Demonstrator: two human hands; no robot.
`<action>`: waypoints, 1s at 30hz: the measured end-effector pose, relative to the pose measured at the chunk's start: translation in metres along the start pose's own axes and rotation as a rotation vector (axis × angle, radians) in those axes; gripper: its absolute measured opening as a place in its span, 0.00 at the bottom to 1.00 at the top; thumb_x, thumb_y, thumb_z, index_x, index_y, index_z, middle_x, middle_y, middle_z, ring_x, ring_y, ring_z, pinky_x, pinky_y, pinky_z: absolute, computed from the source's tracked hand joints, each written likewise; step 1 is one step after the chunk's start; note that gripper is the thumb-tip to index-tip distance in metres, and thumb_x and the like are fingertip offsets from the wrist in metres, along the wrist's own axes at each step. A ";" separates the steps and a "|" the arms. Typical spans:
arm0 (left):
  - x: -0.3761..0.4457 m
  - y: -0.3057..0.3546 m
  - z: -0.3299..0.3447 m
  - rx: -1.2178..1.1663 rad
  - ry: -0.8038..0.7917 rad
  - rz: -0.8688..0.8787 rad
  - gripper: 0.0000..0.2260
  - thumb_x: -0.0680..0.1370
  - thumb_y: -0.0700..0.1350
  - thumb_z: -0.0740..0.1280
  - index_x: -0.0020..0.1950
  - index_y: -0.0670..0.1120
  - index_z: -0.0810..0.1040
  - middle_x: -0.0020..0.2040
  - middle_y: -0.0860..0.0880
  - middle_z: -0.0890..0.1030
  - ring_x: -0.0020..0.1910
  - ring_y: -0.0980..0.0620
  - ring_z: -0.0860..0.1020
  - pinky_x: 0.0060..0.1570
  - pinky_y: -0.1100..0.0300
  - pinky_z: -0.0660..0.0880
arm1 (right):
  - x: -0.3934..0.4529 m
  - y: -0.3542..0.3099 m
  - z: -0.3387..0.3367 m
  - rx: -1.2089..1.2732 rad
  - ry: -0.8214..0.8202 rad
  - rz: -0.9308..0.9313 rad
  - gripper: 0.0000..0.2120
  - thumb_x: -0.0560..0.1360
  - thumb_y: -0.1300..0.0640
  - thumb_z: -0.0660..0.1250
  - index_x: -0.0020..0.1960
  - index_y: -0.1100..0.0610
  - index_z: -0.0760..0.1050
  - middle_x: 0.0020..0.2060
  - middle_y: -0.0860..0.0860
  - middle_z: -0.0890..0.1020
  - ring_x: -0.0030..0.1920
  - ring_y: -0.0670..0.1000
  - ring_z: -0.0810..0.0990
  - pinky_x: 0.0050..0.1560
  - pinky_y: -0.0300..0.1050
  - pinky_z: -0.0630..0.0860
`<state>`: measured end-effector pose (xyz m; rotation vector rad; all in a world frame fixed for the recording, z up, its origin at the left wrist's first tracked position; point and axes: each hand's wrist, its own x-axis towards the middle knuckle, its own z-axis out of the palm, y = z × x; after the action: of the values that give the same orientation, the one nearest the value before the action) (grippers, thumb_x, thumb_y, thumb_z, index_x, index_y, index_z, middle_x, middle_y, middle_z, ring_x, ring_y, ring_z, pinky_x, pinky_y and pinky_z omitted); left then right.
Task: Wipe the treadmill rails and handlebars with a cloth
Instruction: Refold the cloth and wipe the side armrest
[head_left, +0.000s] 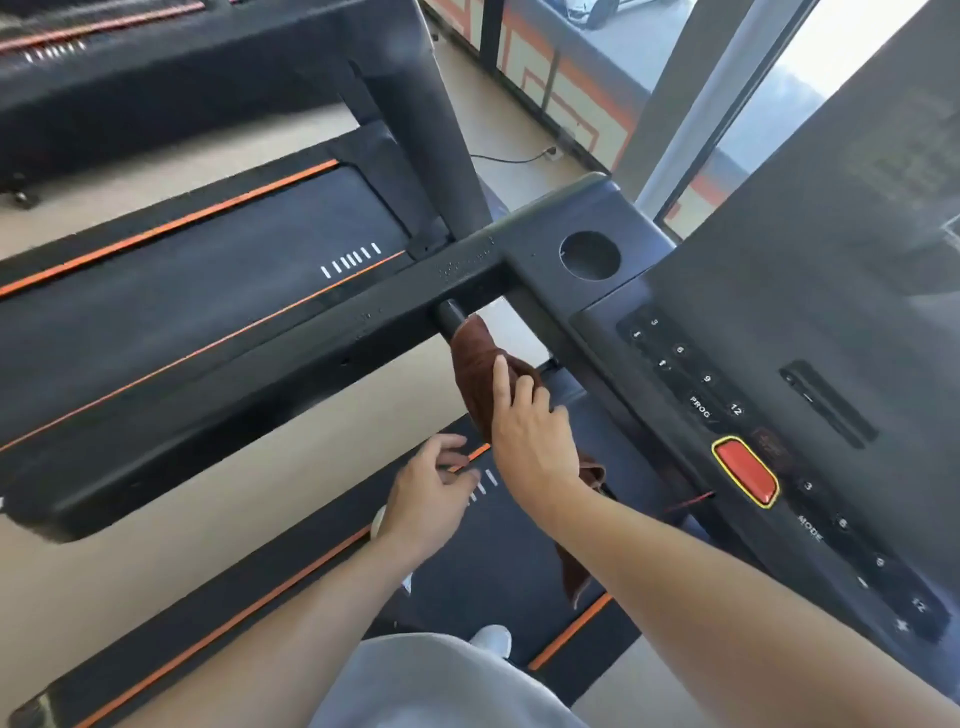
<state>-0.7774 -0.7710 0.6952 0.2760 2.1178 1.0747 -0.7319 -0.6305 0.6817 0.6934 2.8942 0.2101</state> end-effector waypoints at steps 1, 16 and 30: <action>0.006 0.002 -0.007 0.015 -0.004 -0.001 0.14 0.78 0.46 0.72 0.62 0.57 0.76 0.51 0.60 0.81 0.46 0.65 0.80 0.39 0.73 0.71 | 0.011 -0.004 -0.002 0.010 0.014 0.007 0.37 0.81 0.59 0.56 0.83 0.64 0.39 0.61 0.61 0.74 0.56 0.58 0.76 0.48 0.51 0.77; 0.041 0.001 -0.094 0.205 -0.195 0.060 0.07 0.79 0.45 0.69 0.54 0.57 0.78 0.45 0.58 0.83 0.43 0.71 0.78 0.42 0.74 0.71 | 0.135 0.004 -0.039 0.950 -0.326 0.201 0.21 0.78 0.39 0.69 0.61 0.53 0.71 0.53 0.49 0.81 0.56 0.53 0.80 0.52 0.43 0.69; -0.016 -0.011 -0.096 0.168 -0.187 0.175 0.08 0.80 0.51 0.69 0.59 0.58 0.79 0.53 0.62 0.83 0.55 0.64 0.79 0.53 0.69 0.72 | 0.063 0.036 -0.036 1.253 -0.666 0.460 0.35 0.61 0.27 0.77 0.56 0.52 0.82 0.47 0.54 0.88 0.48 0.59 0.88 0.62 0.56 0.80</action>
<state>-0.8310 -0.8439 0.7314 0.6285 2.0451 0.9299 -0.7778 -0.5735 0.7156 1.2243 1.8911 -1.5428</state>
